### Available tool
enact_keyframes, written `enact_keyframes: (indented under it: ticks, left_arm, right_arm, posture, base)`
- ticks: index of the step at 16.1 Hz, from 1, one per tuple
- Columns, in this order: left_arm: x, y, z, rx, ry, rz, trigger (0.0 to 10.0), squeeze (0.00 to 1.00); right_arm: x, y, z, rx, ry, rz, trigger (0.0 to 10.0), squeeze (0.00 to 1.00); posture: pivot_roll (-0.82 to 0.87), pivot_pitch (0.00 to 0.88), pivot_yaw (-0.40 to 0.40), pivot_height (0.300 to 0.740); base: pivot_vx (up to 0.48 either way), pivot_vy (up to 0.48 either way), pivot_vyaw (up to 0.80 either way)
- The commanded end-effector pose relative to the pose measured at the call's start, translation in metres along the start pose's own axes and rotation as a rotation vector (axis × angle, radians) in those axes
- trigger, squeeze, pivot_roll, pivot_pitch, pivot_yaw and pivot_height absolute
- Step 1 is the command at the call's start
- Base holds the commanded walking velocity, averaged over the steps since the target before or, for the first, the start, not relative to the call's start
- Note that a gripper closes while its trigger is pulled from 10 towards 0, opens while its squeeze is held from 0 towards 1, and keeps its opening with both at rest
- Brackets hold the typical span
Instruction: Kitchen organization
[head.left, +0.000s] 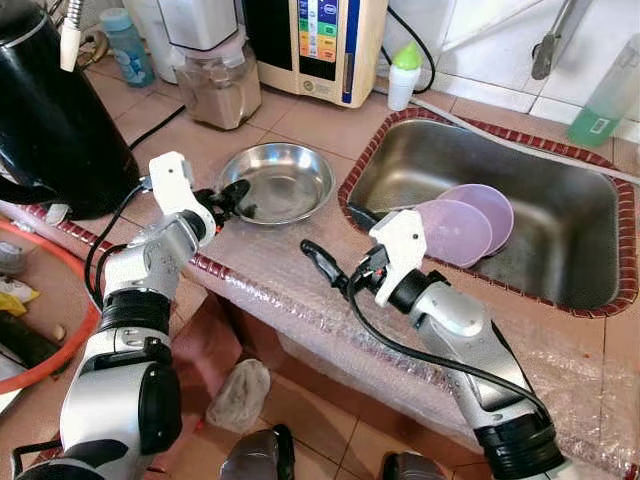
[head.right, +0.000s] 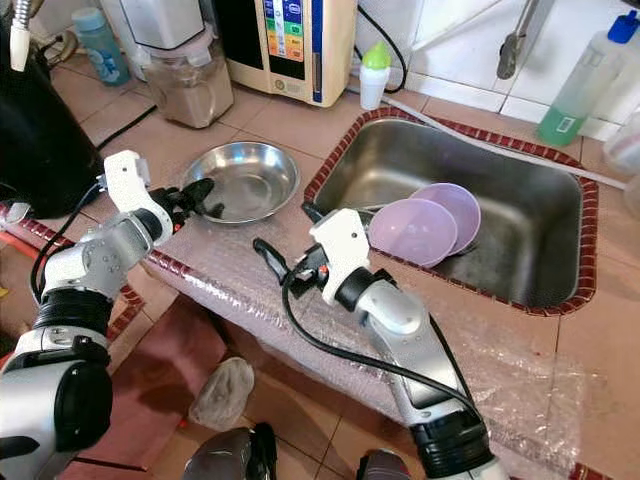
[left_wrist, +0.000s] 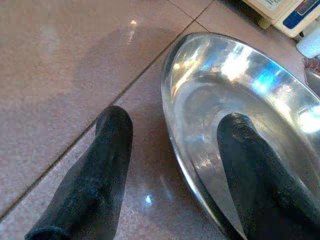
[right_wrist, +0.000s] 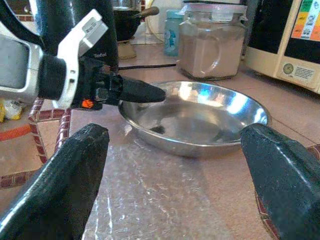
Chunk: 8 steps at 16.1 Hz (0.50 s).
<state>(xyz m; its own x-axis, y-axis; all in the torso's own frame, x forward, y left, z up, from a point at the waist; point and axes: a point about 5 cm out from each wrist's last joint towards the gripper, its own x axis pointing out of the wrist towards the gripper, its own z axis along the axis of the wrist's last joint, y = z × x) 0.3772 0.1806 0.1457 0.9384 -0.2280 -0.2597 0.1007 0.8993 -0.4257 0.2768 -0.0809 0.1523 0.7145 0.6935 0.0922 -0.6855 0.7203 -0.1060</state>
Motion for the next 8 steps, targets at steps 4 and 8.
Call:
enact_keyframes:
  ticks: [4,8]
  left_arm:
    - [-0.0011,-0.0013,0.0016,-0.090,0.022,-0.032,0.0,0.00]
    - [-0.0013,-0.0024,0.0022,-0.140,0.025,-0.043,0.0,0.00]
  right_arm:
    - [0.0018,0.0005,0.0035,-0.007,0.000,0.004,10.0,0.00]
    - [0.0041,0.0027,0.0022,-0.017,0.007,0.020,10.0,0.00]
  posture:
    - [-0.03,0.084,0.070,0.740]
    - [-0.03,0.082,0.070,0.740]
  base:
    - [0.000,0.000,0.00]
    - [0.000,0.000,0.00]
